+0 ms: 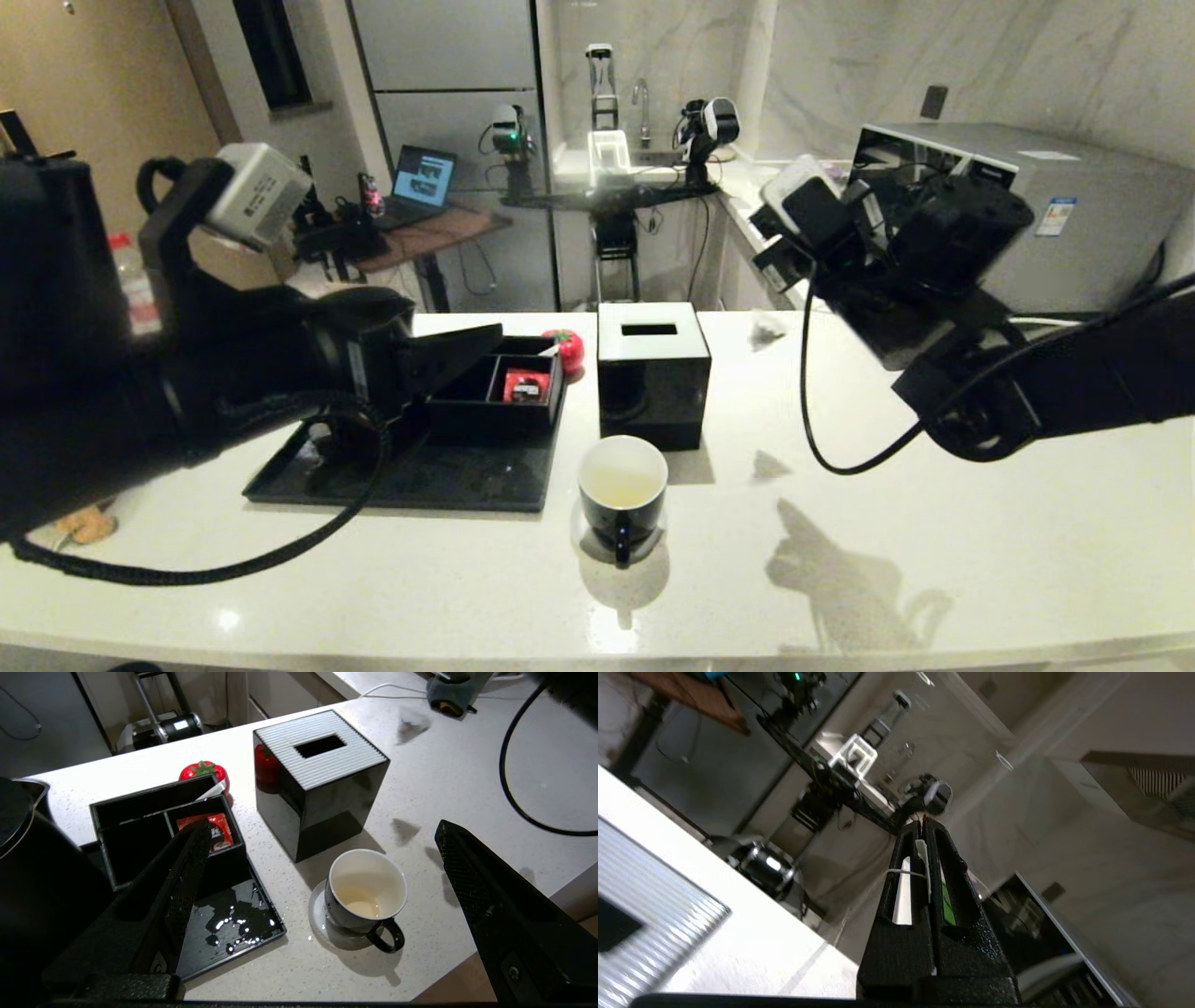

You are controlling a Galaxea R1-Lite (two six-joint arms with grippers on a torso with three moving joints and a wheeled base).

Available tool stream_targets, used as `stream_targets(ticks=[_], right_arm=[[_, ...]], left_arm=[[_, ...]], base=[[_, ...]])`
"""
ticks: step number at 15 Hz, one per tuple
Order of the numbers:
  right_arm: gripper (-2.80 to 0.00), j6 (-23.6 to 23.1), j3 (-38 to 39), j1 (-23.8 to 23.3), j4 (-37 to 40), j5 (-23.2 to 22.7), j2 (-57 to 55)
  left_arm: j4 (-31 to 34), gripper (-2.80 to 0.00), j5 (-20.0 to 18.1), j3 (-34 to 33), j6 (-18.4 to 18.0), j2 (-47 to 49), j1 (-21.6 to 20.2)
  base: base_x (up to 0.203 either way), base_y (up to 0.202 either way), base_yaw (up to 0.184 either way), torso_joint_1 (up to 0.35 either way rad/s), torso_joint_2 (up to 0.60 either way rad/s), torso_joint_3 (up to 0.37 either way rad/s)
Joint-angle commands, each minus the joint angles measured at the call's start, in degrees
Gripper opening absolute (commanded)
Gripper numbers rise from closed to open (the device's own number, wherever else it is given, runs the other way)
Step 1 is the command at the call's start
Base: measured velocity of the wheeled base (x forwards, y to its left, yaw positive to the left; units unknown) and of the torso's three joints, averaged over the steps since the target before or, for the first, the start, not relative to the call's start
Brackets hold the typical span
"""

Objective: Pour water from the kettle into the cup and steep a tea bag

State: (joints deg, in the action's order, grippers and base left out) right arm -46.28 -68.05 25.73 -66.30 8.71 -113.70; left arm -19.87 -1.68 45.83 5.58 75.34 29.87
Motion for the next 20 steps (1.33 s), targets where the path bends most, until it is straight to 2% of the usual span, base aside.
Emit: stream_targets(ticks=[1,7,13,20], right_arm=[[-2.80,-0.3,-4.0,2.5,1.5,0.1,-1.4],[-2.80,-0.3,-6.5,7.5,4.2,0.2,-2.0],[-2.80,-0.3,-6.7,9.4,4.2,0.3,-1.1],[-2.80,-0.5,-6.7,12.3,4.3,0.5,0.5]], left_arm=[[-0.1,0.00,0.0,-1.1,0.1,-0.8,-0.9],[-0.2,0.00,0.0,-7.0,0.1,-4.4,-2.8],[-0.2,0.00,0.1,-11.3,1.4,-7.3,-3.8],[0.2,0.00,3.2,-18.0,2.2,-13.0,-4.3]], base=[[0.000,0.000,0.000,0.000,0.00,0.000],[0.000,0.000,0.000,0.000,0.00,0.000],[0.000,0.000,0.000,0.000,0.00,0.000],[0.000,0.000,0.000,0.000,0.00,0.000]])
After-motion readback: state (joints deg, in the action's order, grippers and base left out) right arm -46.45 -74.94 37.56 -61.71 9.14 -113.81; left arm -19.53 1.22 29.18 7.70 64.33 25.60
